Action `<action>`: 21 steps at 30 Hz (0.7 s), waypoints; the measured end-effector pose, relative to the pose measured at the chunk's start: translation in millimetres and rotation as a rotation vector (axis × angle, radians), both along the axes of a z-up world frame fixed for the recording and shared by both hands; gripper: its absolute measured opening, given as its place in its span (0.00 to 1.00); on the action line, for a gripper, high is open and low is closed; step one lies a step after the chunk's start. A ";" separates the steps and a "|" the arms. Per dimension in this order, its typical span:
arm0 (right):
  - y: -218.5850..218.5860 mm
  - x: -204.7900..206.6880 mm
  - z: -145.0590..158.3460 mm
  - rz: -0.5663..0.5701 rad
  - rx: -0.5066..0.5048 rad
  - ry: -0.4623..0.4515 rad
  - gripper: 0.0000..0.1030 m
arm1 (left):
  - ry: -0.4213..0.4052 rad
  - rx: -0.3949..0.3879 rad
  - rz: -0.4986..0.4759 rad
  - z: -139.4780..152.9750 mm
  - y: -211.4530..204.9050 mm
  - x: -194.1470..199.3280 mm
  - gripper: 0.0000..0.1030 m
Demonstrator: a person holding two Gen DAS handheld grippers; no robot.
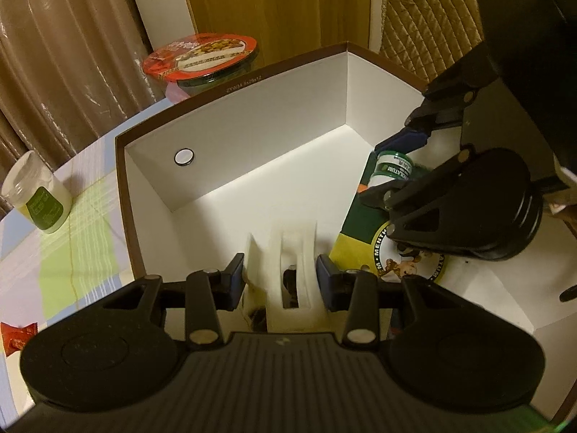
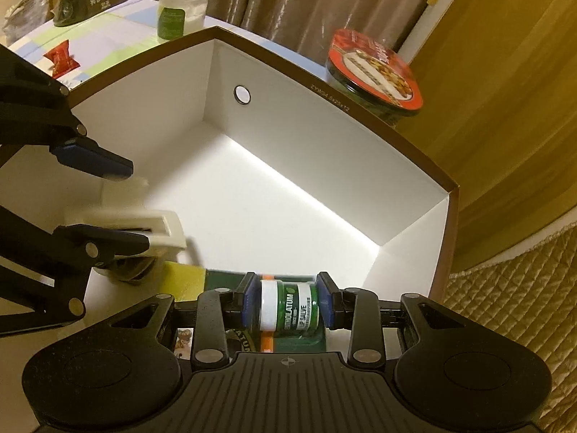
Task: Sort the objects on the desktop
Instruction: 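Open the left tool releasing the hair clip while the right tool releases the ointment card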
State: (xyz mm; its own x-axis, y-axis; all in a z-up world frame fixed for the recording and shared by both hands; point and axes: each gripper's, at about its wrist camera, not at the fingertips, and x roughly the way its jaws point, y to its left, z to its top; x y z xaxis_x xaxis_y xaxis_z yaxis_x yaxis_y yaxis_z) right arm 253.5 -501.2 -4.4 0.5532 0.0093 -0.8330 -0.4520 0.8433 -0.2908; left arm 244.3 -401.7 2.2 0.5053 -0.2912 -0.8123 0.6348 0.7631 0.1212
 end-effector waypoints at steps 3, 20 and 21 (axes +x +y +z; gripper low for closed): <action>-1.1 -1.0 0.7 0.010 0.003 -0.011 0.33 | -0.005 -0.003 -0.002 1.5 0.0 0.1 0.36; 0.1 -31.7 38.1 0.081 0.030 -0.136 0.34 | -0.101 -0.092 0.066 46.7 26.2 -8.5 0.42; 0.4 -34.8 42.7 0.078 0.043 -0.146 0.34 | -0.108 -0.098 0.071 50.9 29.1 -10.3 0.43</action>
